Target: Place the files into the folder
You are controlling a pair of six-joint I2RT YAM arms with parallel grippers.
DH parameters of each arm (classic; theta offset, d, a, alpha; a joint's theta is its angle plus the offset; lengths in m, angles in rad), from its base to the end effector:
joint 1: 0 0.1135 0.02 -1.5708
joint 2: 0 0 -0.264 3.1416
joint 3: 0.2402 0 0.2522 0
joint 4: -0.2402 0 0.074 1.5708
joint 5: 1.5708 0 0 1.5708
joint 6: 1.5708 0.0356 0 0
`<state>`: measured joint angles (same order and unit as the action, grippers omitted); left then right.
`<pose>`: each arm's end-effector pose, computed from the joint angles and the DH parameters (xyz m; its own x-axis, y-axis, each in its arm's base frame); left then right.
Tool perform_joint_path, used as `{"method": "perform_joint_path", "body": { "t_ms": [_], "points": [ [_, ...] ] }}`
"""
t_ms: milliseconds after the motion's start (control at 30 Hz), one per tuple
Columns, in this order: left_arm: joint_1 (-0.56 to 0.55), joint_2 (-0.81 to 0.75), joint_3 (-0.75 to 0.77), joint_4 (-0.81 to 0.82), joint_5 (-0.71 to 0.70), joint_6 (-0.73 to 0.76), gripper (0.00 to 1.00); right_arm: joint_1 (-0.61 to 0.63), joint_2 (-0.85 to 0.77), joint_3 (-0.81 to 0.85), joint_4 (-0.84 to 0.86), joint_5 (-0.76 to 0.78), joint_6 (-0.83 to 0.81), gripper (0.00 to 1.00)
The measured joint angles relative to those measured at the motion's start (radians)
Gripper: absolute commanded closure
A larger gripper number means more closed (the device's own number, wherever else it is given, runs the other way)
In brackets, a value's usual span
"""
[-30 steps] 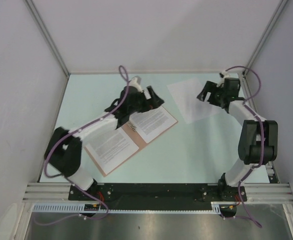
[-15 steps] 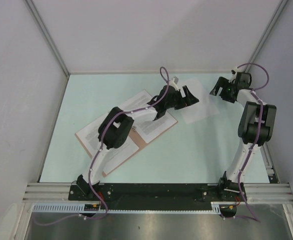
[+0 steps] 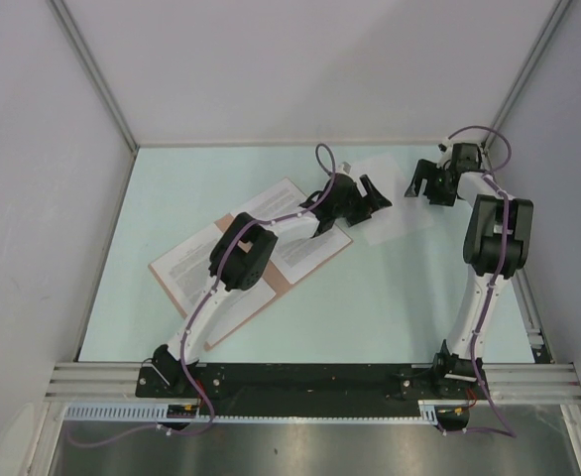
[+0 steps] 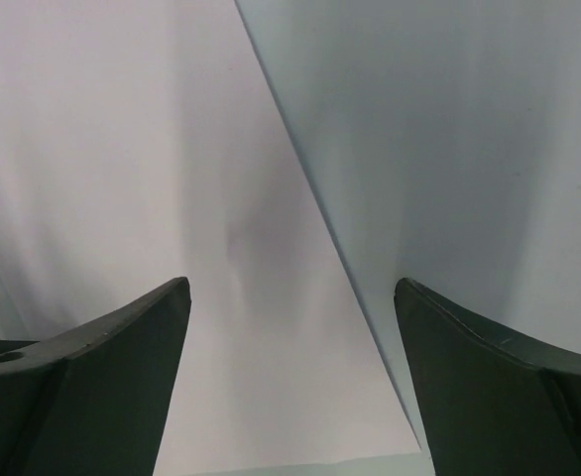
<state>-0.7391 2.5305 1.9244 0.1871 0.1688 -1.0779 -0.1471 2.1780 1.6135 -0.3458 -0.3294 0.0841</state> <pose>0.4183 -0.3893 0.1304 -0.8272 -0.4211 -0.3720 0.1030 0.5373 -0.8371 0.4723 -0.0583 0.1649 -0.7832 0.1964 -0.5899 0.0082 0.9520 0.3061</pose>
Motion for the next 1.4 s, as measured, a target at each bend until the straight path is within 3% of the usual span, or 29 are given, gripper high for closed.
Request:
{"method": "perform_joint_path", "body": {
  "t_ms": [200, 400, 767, 900, 1200, 1400],
  "points": [
    [0.004, 0.003, 0.016, -0.040, -0.004, -0.063, 0.11, 0.021, 0.003, -0.001, 0.000, -0.052, -0.003, 0.12],
    [0.006, 0.004, 0.021, -0.054, -0.001, -0.077, 0.11, 0.019, -0.006, -0.042, 0.040, -0.201, 0.051, 0.12],
    [0.017, 0.004, 0.028, -0.078, 0.027, -0.073, 0.12, -0.032, -0.010, -0.153, 0.200, -0.489, 0.290, 0.10],
    [0.021, 0.004, 0.028, -0.079, 0.043, -0.065, 0.12, -0.047, 0.007, -0.158, 0.332, -0.558, 0.394, 0.10],
    [0.024, 0.004, 0.029, -0.083, 0.067, -0.047, 0.12, -0.067, 0.038, -0.158, 0.512, -0.628, 0.491, 0.24],
    [0.024, 0.004, 0.031, -0.087, 0.076, -0.035, 0.12, -0.093, 0.038, -0.158, 0.523, -0.640, 0.465, 0.43]
  ]
}}
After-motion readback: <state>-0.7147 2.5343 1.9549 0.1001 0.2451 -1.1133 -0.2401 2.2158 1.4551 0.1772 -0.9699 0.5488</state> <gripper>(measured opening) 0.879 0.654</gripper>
